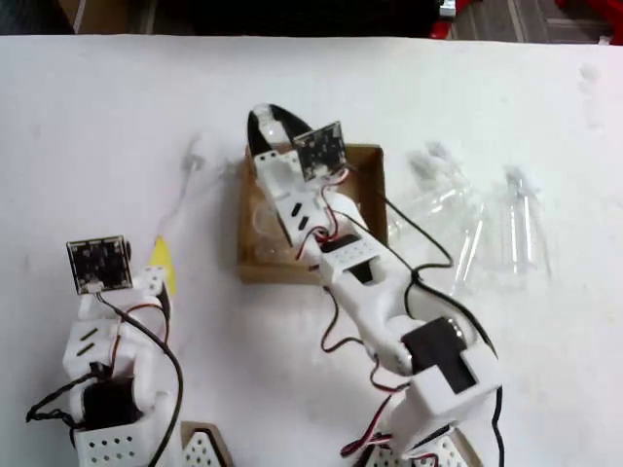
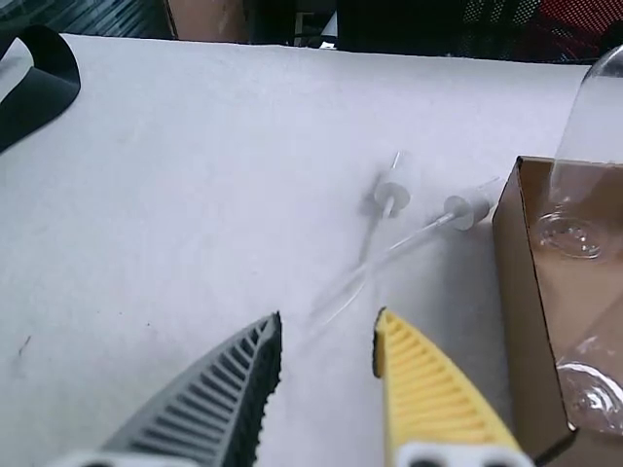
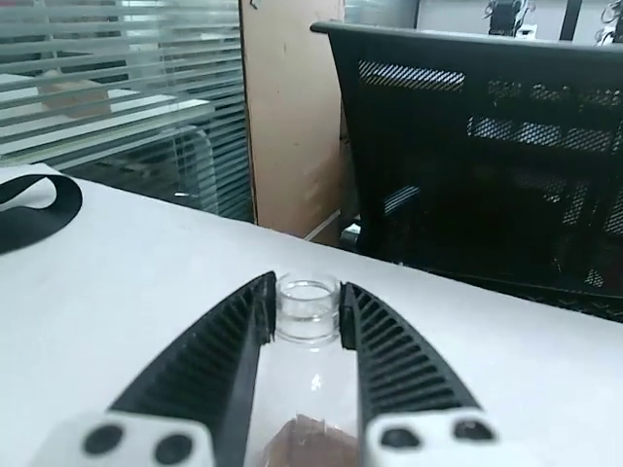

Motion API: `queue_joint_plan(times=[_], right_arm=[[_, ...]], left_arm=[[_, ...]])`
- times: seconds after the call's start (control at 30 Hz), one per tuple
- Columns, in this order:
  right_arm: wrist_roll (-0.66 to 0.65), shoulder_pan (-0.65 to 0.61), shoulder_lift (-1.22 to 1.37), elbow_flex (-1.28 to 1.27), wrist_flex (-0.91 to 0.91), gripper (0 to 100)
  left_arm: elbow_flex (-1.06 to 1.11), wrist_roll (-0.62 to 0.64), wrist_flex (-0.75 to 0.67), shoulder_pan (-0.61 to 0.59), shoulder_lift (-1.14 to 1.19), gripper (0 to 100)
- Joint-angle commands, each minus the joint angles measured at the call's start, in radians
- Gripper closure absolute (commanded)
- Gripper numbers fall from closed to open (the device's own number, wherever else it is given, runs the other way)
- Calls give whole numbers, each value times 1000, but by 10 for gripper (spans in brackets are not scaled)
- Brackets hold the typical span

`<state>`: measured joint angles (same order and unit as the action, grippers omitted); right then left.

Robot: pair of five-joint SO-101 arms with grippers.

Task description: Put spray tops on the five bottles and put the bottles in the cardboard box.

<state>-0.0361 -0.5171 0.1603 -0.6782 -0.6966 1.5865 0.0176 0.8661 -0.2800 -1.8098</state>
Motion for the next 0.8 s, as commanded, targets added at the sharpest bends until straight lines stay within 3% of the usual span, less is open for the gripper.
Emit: queue_joint_plan(times=[0.0, 0.77], right_arm=[[-11, -2, 38, 92, -22, 982], [-20, 8, 116, 153, -21, 961]], left_arm=[[-8, 0, -23, 13, -12, 842], [-8, 0, -23, 13, -12, 842]])
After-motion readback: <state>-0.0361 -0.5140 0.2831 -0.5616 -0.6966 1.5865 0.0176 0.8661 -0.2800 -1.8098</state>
